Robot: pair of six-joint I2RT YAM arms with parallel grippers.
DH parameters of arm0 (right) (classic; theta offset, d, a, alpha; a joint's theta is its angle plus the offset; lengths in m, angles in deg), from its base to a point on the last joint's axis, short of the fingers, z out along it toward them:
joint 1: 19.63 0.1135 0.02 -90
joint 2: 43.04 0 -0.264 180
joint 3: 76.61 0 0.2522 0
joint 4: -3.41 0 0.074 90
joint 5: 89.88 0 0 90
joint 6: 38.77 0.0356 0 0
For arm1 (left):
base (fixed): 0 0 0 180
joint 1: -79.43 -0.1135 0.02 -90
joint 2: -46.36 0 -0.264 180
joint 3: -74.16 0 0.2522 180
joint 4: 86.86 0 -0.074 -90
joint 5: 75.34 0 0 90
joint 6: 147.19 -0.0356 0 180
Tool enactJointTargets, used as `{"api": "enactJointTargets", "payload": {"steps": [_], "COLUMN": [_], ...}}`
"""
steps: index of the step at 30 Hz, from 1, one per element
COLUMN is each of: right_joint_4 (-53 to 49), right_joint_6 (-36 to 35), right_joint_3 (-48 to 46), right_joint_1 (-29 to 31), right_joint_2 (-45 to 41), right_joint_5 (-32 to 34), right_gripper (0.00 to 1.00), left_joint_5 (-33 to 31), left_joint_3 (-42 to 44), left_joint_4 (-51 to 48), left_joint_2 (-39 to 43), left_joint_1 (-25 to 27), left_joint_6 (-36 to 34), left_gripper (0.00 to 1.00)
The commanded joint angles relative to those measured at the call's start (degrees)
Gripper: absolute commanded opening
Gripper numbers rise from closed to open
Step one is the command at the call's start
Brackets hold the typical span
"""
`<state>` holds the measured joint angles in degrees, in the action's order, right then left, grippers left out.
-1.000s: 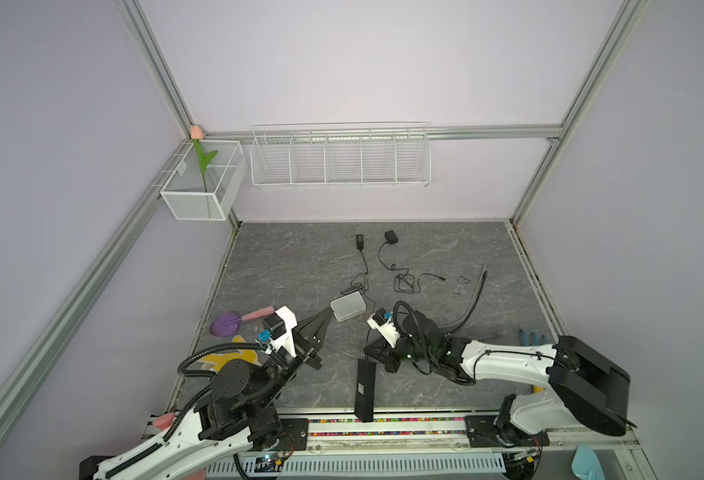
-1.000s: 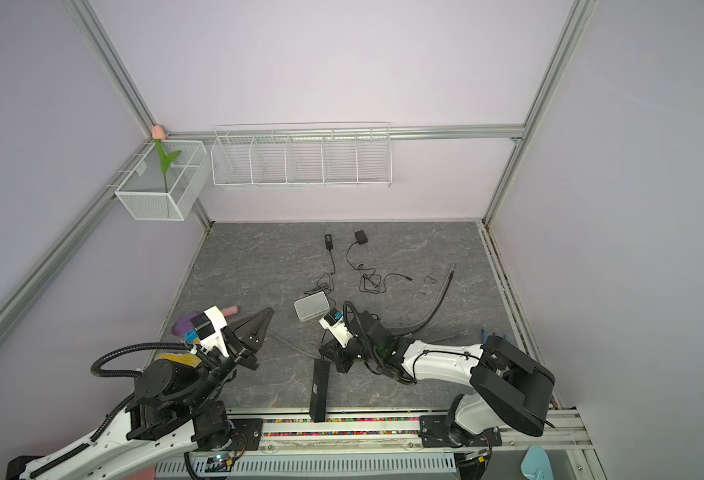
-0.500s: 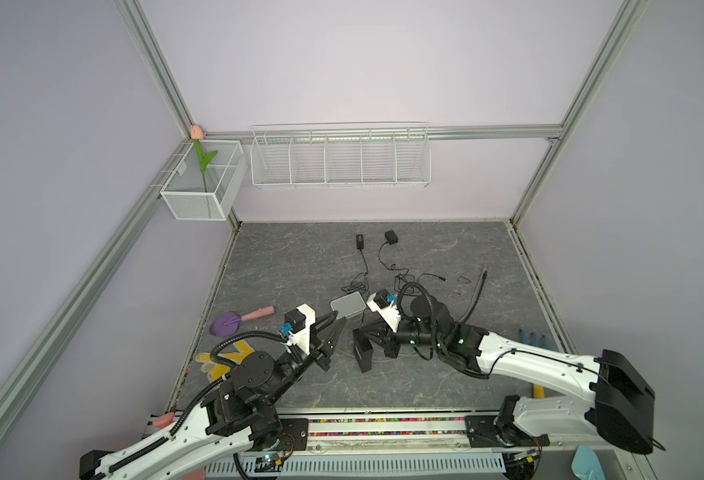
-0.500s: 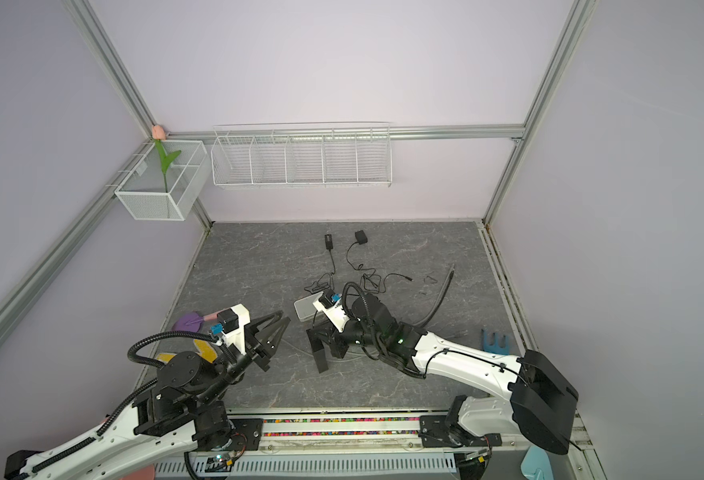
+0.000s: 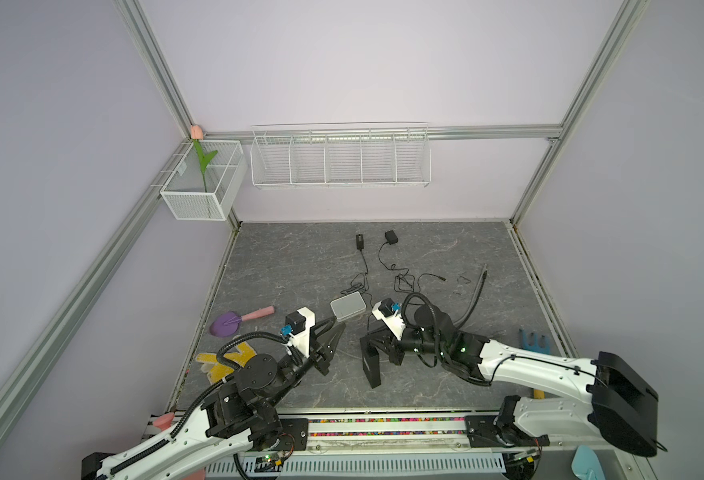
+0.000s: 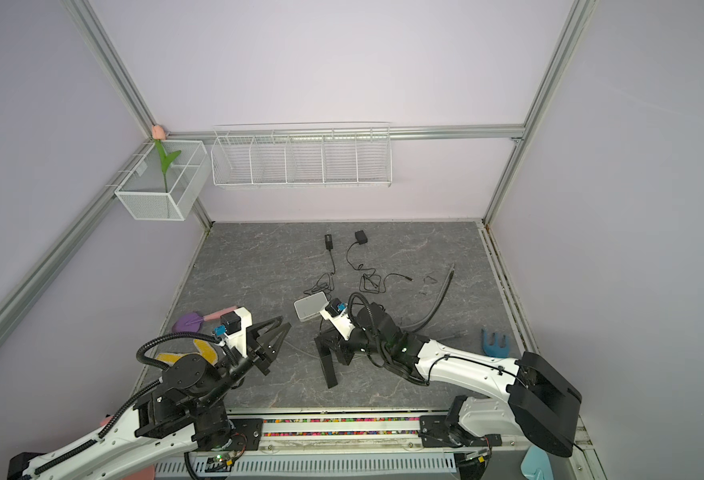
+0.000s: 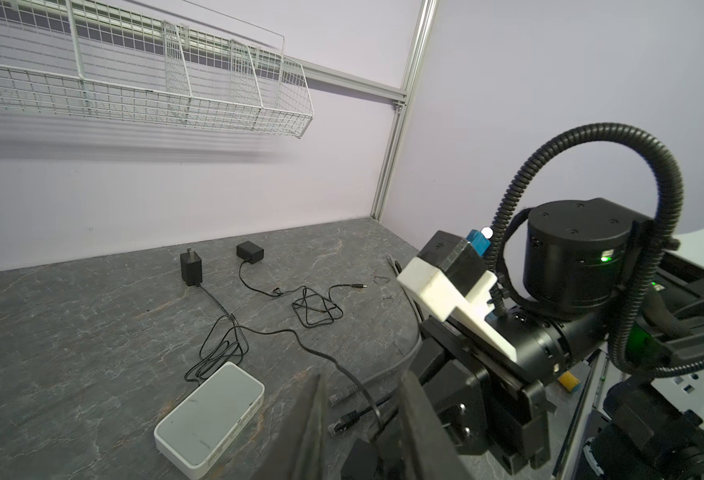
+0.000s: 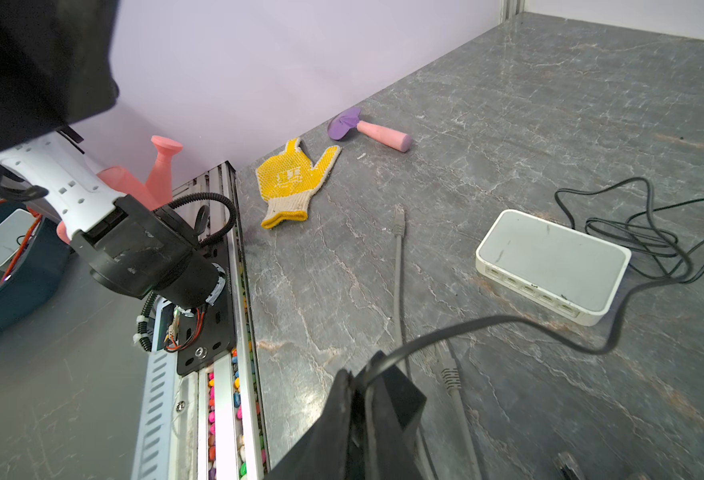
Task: Insert the plug into the switch port
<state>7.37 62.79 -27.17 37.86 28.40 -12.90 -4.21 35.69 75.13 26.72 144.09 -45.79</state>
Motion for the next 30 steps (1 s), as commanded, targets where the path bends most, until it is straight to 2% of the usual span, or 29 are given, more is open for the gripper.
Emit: {"api": "enactJointTargets", "payload": {"steps": [1, 17, 30], "right_joint_4": [-0.21, 0.06, -0.64], "right_joint_6": [-0.73, -1.48, 0.35], "right_joint_3": [-4.03, -8.6, -10.02], "right_joint_1": [1.06, 8.94, 13.29], "right_joint_2": [-1.25, -1.05, 1.35], "right_joint_5": [2.29, 16.33, 20.52], "right_gripper": [0.12, 0.1, 0.07], "left_joint_5": [-0.64, -1.42, -2.04], "left_joint_3": [0.99, 0.95, 1.14], "left_joint_4": [-0.6, -1.64, -2.78], "left_joint_2": [0.3, 1.1, 1.51], "left_joint_1": [0.16, 0.18, 0.2], "left_joint_6": [1.26, 1.61, 1.72], "left_gripper": [0.3, 0.3, 0.3]}}
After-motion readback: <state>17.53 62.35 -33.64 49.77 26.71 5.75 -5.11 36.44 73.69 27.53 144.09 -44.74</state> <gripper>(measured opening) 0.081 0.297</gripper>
